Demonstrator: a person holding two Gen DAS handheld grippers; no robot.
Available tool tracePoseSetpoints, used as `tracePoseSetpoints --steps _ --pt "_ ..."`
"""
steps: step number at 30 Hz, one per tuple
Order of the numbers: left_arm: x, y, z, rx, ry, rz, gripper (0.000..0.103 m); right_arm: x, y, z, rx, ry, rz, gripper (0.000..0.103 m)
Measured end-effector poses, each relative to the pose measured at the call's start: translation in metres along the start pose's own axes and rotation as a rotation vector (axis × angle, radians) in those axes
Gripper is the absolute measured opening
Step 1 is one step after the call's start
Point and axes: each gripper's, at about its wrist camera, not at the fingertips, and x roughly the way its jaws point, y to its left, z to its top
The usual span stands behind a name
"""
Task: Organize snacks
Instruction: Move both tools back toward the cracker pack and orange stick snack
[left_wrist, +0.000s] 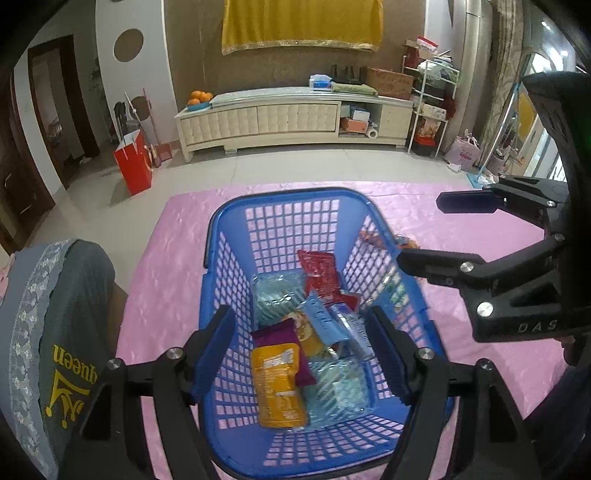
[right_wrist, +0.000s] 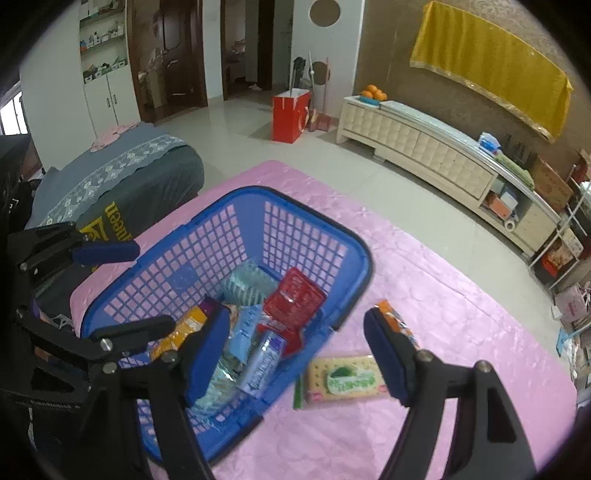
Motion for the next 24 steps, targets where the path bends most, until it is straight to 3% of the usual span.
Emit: tracePoseSetpoints --steps 5,15,24 --pt "-0.009 -0.025 0.004 0.046 -0.016 0.000 0.076 -0.019 -0.015 -0.011 0.022 -0.024 -0.006 0.088" --pt "-0.005 -0.078 0.012 0.074 -0.024 -0.021 0.077 -0.042 -0.063 -0.041 0.093 -0.049 -0.063 0.094" --pt "0.026 -0.106 0.031 0.032 0.029 0.032 0.077 -0.026 -0.090 -0.054 0.084 -0.025 -0.092 0.096"
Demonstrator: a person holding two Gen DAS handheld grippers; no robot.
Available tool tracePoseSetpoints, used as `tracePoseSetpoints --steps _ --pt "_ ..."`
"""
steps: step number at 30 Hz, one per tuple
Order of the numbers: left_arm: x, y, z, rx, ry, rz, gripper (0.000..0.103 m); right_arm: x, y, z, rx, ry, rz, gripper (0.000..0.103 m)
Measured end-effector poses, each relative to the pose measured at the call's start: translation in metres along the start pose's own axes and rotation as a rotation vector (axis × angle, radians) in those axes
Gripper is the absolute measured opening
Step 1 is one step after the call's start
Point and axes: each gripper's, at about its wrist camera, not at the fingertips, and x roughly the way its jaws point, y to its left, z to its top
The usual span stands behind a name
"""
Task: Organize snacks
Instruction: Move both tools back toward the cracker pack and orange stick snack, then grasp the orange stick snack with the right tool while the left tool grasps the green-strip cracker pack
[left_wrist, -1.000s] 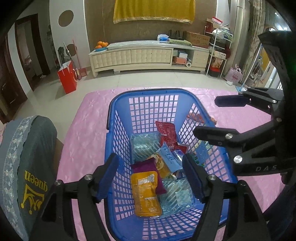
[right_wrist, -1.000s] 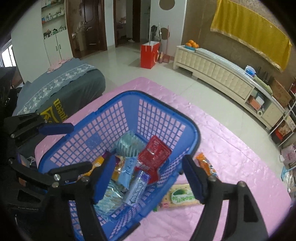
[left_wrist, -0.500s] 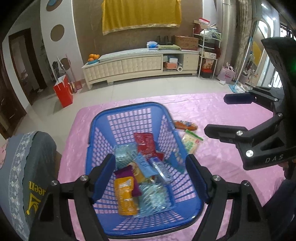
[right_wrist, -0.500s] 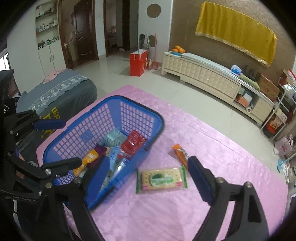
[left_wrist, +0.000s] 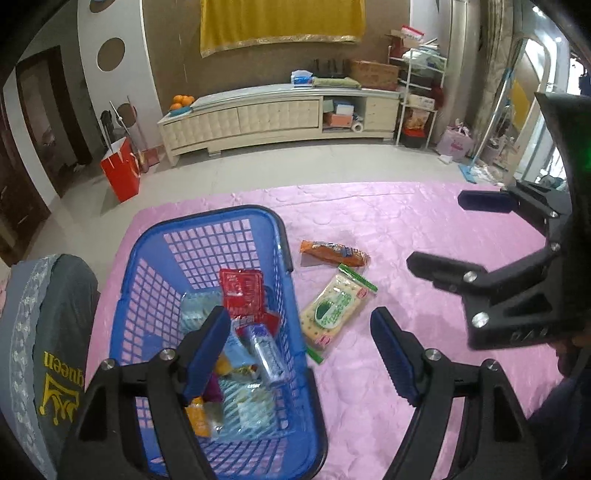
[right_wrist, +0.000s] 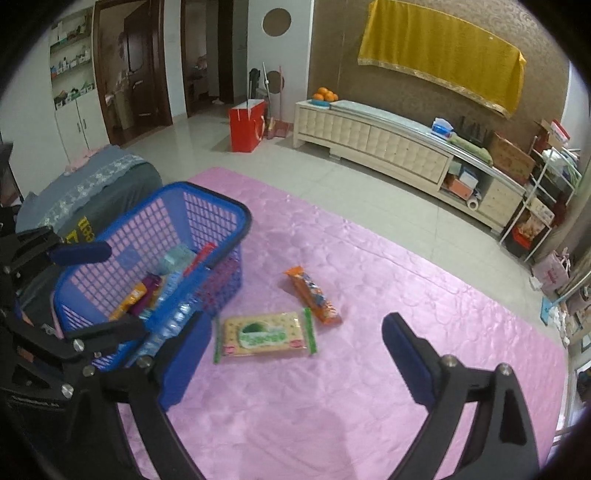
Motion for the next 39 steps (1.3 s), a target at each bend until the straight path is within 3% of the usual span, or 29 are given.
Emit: tracePoseSetpoints --steps 3,8,11,14,17,21,24,28,30,34,35,36,39 --pt "0.013 0.003 0.006 -0.019 -0.003 0.051 0.077 0.015 -0.013 -0.001 0.025 0.026 0.011 0.096" --pt "0.034 0.027 0.010 -0.103 0.056 -0.036 0.077 0.042 -0.024 0.001 0.029 0.056 0.016 0.096" --pt "0.036 0.021 0.013 -0.056 0.031 -0.089 0.077 0.064 -0.028 0.002 0.017 0.077 0.031 0.096" --pt "0.047 0.009 0.019 0.016 0.038 -0.061 0.077 0.084 -0.030 0.001 -0.003 0.096 0.046 0.096" --pt "0.056 0.004 0.025 0.023 0.041 -0.057 0.077 0.107 -0.032 -0.001 -0.016 0.118 0.055 0.095" --pt "0.066 -0.003 0.035 0.034 0.030 -0.012 0.077 0.134 -0.037 -0.004 -0.014 0.144 0.080 0.079" --pt "0.077 -0.008 0.039 0.078 0.044 0.052 0.077 0.149 -0.039 -0.006 -0.028 0.148 0.105 0.076" --pt "0.084 -0.011 0.043 0.092 0.040 0.032 0.077 0.165 -0.044 -0.008 -0.014 0.162 0.113 0.070" --pt "0.087 -0.012 0.045 0.093 0.042 0.038 0.077 0.172 -0.044 -0.008 -0.004 0.170 0.132 0.059" --pt "0.091 -0.017 0.047 0.114 0.043 0.041 0.077 0.189 -0.045 -0.012 0.003 0.211 0.126 0.047" --pt "0.091 -0.019 0.047 0.122 0.041 0.040 0.077 0.189 -0.045 -0.012 -0.001 0.202 0.120 0.042" --pt "0.091 -0.021 0.047 0.128 0.039 0.042 0.077 0.188 -0.044 -0.012 -0.007 0.194 0.114 0.027" --pt "0.089 -0.026 0.048 0.141 0.031 0.049 0.077 0.179 -0.043 -0.016 -0.004 0.172 0.113 0.018"
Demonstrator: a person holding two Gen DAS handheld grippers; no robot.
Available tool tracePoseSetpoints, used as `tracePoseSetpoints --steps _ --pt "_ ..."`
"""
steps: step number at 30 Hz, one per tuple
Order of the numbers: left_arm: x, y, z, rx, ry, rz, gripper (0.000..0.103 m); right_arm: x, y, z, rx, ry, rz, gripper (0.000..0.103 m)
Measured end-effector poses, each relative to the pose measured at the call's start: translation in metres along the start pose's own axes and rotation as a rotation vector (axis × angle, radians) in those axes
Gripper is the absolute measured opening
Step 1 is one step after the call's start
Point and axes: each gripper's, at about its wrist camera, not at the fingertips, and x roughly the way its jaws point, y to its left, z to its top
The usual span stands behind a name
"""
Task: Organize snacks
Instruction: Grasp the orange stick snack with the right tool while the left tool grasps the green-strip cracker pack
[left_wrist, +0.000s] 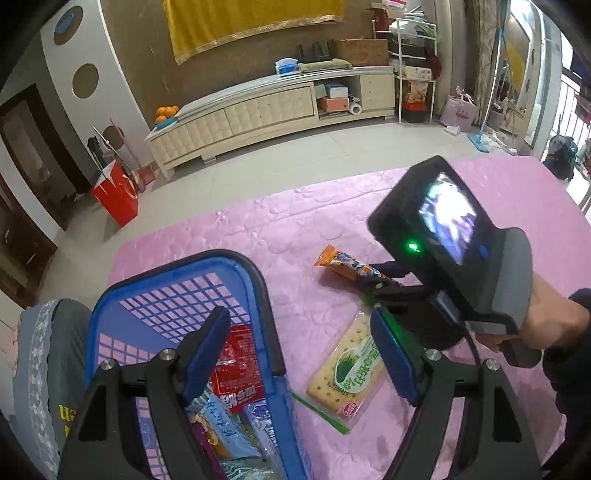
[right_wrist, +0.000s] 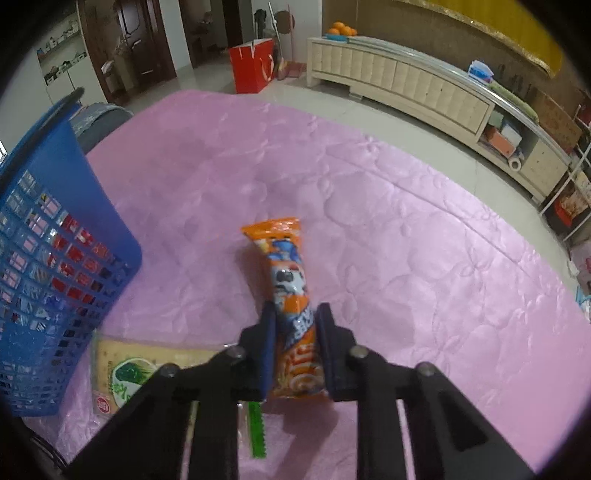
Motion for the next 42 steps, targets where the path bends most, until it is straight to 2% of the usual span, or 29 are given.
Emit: tracePoseSetpoints --steps 8,12,17,22,28,35,39,42 --pt "-0.007 -0.025 0.000 0.048 -0.016 -0.014 0.077 -0.065 -0.013 -0.025 0.059 -0.117 0.002 0.018" --pt "-0.006 -0.040 0.000 0.088 -0.012 -0.056 0.077 -0.097 -0.019 -0.039 0.101 -0.152 0.002 0.018" --pt "0.002 -0.061 -0.003 0.222 0.034 -0.042 0.077 -0.114 -0.025 -0.060 0.175 -0.160 -0.001 0.018" --pt "0.021 -0.075 0.001 0.302 0.131 -0.005 0.077 -0.114 -0.036 -0.067 0.230 -0.127 -0.020 0.018" --pt "0.056 -0.094 -0.002 0.479 0.263 0.067 0.077 -0.105 -0.046 -0.073 0.262 -0.094 -0.010 0.018" --pt "0.095 -0.098 -0.006 0.521 0.394 0.066 0.077 -0.091 -0.054 -0.082 0.299 -0.040 0.026 0.018" --pt "0.123 -0.104 -0.015 0.631 0.476 0.126 0.078 -0.089 -0.056 -0.083 0.298 -0.032 0.031 0.018" --pt "0.132 -0.105 -0.018 0.639 0.521 0.104 0.079 -0.088 -0.056 -0.083 0.292 -0.028 0.034 0.018"
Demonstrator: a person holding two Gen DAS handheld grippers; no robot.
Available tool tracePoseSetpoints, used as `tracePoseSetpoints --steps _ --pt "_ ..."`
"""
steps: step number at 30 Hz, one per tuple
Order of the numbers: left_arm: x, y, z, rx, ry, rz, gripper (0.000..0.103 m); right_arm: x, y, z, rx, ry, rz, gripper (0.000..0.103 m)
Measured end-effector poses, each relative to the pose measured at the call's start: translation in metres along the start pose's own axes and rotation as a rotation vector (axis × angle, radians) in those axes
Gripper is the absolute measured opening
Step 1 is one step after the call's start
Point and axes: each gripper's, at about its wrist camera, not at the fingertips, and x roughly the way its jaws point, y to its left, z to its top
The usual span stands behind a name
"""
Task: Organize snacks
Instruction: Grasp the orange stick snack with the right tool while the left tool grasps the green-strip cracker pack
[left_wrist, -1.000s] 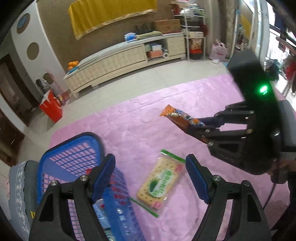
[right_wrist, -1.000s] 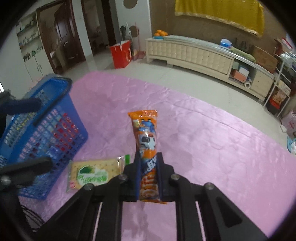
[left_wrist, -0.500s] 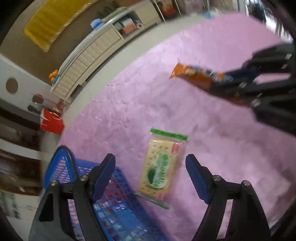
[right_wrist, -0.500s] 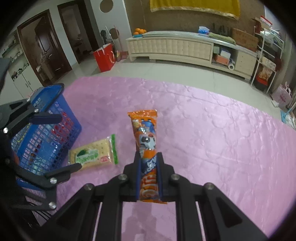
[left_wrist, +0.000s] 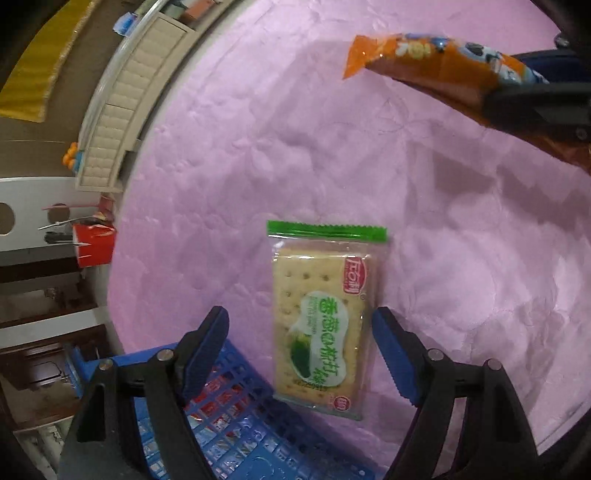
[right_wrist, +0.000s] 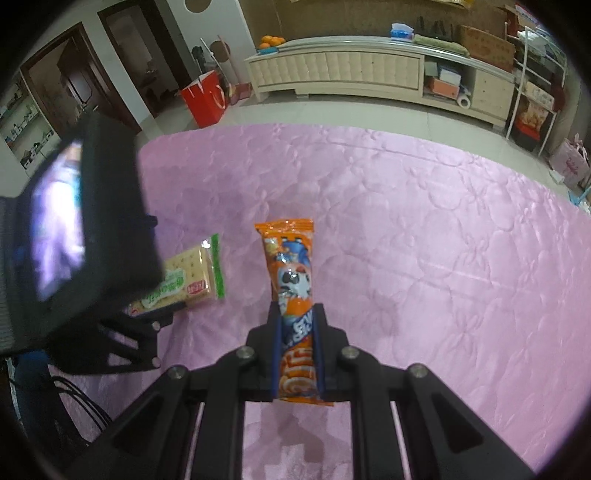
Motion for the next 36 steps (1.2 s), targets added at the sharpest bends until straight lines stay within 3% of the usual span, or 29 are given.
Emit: tracePoseSetpoints --steps 3,7,10,16,19,21,25,36 --pt "0.006 0.003 0.003 -0.013 0.018 0.017 0.089 0.000 0.000 0.000 -0.006 0.001 0.005 0.018" --pt "0.014 0.019 0.008 -0.088 0.048 -0.044 0.092 0.000 -0.001 0.002 0.000 -0.002 0.009 0.018" --pt "0.022 0.028 0.014 -0.118 0.075 -0.038 0.103 -0.002 -0.004 0.002 0.001 -0.007 0.013 0.018" --pt "0.032 0.048 0.013 -0.183 0.108 -0.108 0.103 -0.008 -0.006 -0.001 0.006 -0.022 0.019 0.018" --pt "0.032 0.049 0.011 -0.171 0.085 -0.088 0.102 -0.011 -0.007 -0.003 0.005 -0.029 0.020 0.018" --pt "0.025 0.043 0.010 -0.162 0.080 -0.106 0.093 -0.012 -0.007 -0.005 0.004 -0.032 0.022 0.018" --pt "0.019 0.043 0.006 -0.180 0.068 -0.219 0.055 -0.012 -0.005 -0.007 -0.001 -0.031 0.021 0.018" --pt "-0.004 0.005 0.007 -0.182 0.003 -0.154 0.022 -0.014 0.001 -0.007 -0.019 -0.019 0.009 0.018"
